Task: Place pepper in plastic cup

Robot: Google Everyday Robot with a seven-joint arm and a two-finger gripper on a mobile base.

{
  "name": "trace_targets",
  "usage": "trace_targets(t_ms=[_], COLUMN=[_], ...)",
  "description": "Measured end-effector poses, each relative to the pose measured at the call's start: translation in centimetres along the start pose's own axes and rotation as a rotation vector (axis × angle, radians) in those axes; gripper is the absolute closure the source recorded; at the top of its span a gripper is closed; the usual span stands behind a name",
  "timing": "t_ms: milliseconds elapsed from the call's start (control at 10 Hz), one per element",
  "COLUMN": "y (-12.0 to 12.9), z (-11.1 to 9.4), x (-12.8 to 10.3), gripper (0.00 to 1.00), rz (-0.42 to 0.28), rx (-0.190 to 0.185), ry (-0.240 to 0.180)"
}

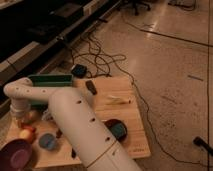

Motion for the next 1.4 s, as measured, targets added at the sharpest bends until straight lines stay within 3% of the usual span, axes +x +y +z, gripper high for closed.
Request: trace_targets(t_ms=[300,500,800,900,1200,1400], y=[-0.1,0.1,-0.4,-0.9,-2.5,-3.9], z=[-0.3,-1.7,-6.7,-9.7,-14.6,-15.1], x=[0.1,0.2,0.5,0.5,-0.5,-2.0], gripper=[1.0,1.0,1.0,1.0,1.0,1.0], rz=[-0.004,-0.016,-0.035,-0.047,-0.117,-0.156], rx=[-0.002,-0.011,-0.025,-0.02,0.045,0.101], ry=[0.002,0.016,0.051,0.074,0.149,0.178])
